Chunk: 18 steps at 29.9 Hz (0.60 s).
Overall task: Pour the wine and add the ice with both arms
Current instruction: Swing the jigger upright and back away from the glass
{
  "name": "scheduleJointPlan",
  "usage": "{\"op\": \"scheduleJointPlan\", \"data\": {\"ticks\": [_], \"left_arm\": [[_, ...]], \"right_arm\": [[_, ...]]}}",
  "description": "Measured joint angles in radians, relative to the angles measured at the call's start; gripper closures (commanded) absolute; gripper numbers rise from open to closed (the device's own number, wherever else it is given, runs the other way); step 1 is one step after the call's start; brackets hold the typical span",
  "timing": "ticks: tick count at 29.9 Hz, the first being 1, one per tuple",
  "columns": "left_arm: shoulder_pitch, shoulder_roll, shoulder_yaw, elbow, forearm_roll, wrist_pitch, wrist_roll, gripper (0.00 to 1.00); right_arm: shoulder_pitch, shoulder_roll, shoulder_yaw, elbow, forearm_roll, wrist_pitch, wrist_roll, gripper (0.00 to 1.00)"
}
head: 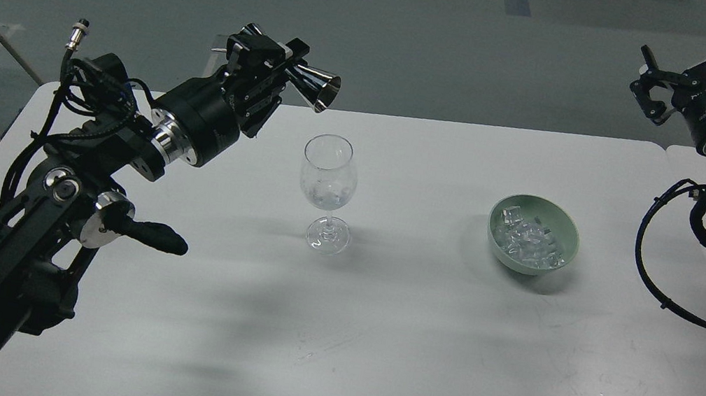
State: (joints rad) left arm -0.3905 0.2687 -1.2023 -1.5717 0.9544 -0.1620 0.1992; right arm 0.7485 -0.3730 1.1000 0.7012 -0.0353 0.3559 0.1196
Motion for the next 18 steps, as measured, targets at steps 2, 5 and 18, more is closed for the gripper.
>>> {"op": "scheduleJointPlan", "data": {"ticks": [2, 5, 18], "left_arm": [[0.004, -0.008, -0.032, 0.002, -0.089, 0.032, 0.0, 1.0], [0.013, -0.013, -0.064, 0.002, -0.213, 0.066, 0.0, 1.0], [0.138, -0.016, -0.302, 0.055, -0.668, 0.068, -0.026, 1.0]], "right_arm": [[-0.001, -0.003, 0.0, 0.0, 0.0, -0.001, 0.0, 0.0], [-0.003, -0.005, -0.001, 0.0, 0.0, -0.003, 0.0, 0.0], [-0.012, -0.003, -0.003, -0.002, -0.002, -0.006, 0.001, 0.0]]}}
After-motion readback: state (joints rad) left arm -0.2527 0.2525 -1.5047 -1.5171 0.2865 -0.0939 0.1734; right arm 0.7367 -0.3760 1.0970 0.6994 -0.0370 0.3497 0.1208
